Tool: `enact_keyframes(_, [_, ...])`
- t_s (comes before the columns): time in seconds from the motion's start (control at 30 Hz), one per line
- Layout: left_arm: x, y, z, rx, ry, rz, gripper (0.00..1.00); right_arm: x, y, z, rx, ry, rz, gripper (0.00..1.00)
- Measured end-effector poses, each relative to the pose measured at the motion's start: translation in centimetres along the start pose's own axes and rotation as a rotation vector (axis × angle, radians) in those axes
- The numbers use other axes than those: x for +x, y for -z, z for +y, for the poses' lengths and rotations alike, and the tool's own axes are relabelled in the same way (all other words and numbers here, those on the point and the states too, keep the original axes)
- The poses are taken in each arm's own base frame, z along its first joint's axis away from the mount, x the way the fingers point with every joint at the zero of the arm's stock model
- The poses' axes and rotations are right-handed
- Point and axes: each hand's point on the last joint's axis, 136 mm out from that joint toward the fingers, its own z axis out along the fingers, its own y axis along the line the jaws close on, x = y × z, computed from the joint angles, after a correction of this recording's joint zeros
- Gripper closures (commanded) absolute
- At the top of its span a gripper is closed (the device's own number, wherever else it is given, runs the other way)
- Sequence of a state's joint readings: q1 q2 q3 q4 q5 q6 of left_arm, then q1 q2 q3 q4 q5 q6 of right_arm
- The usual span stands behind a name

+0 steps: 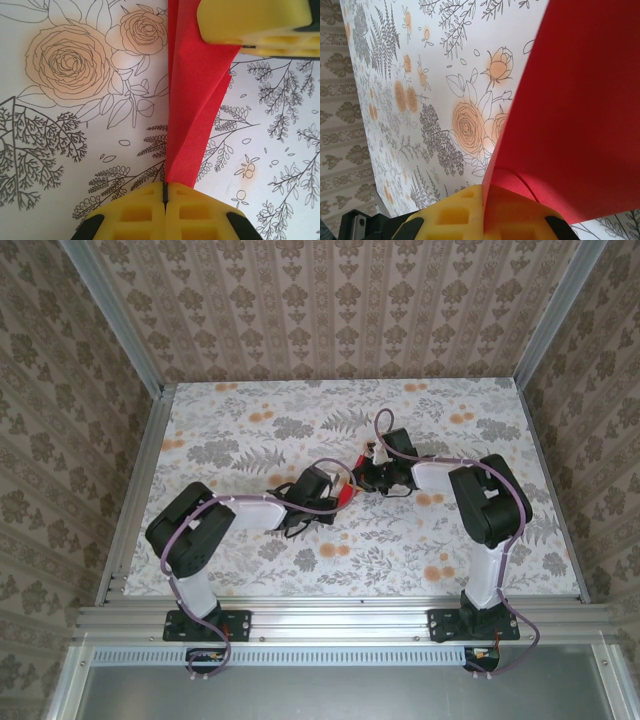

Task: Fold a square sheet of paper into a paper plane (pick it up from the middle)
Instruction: Fold the wing for the fifth time at the center of the table.

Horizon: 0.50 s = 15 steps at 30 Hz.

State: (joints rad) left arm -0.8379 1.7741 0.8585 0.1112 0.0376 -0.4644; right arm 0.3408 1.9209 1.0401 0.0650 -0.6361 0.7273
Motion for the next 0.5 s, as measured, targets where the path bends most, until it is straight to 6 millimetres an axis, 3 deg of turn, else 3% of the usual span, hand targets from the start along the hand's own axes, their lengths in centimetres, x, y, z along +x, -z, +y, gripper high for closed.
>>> enact_keyframes(0.17, [0.1, -0.1, -0.2, -0.062, -0.056, 0.007, 0.95, 0.3, 0.4, -0.1, 0.016, 0.024, 0.000, 0.98])
enact_keyframes(0.5, [0.1, -0.2, -0.3, -0.121, -0.086, 0.013, 0.95, 1.3, 0.4, -2.4, 0.079, 0.012, 0.001, 0.97])
